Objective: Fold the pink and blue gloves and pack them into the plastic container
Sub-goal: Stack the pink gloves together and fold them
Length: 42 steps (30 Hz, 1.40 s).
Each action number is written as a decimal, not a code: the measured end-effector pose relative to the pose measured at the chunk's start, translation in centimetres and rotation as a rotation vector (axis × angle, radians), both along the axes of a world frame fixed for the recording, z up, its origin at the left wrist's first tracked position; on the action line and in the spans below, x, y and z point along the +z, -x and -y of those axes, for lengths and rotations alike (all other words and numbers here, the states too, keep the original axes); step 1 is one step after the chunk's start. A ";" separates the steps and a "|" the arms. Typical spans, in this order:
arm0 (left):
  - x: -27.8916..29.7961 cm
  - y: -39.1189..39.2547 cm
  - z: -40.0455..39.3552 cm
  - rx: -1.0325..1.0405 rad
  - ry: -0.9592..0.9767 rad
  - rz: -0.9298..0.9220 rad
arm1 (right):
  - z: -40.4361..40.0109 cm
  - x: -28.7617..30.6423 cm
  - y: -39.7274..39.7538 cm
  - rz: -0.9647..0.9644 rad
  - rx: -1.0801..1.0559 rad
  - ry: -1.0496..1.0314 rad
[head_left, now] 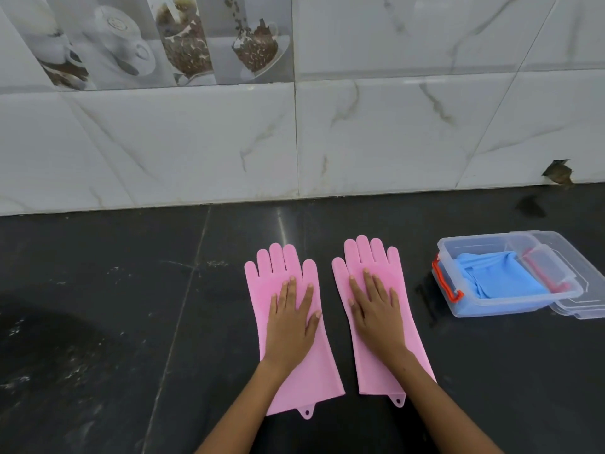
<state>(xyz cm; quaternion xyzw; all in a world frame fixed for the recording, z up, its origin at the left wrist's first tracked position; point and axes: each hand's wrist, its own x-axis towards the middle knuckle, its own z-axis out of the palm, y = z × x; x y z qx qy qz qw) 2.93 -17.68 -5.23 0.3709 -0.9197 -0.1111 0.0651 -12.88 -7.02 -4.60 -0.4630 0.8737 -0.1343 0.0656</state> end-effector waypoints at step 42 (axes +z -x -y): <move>4.6 4.1 -1.0 0.008 -0.119 -0.423 | -10.7 3.7 0.2 0.180 -0.358 0.233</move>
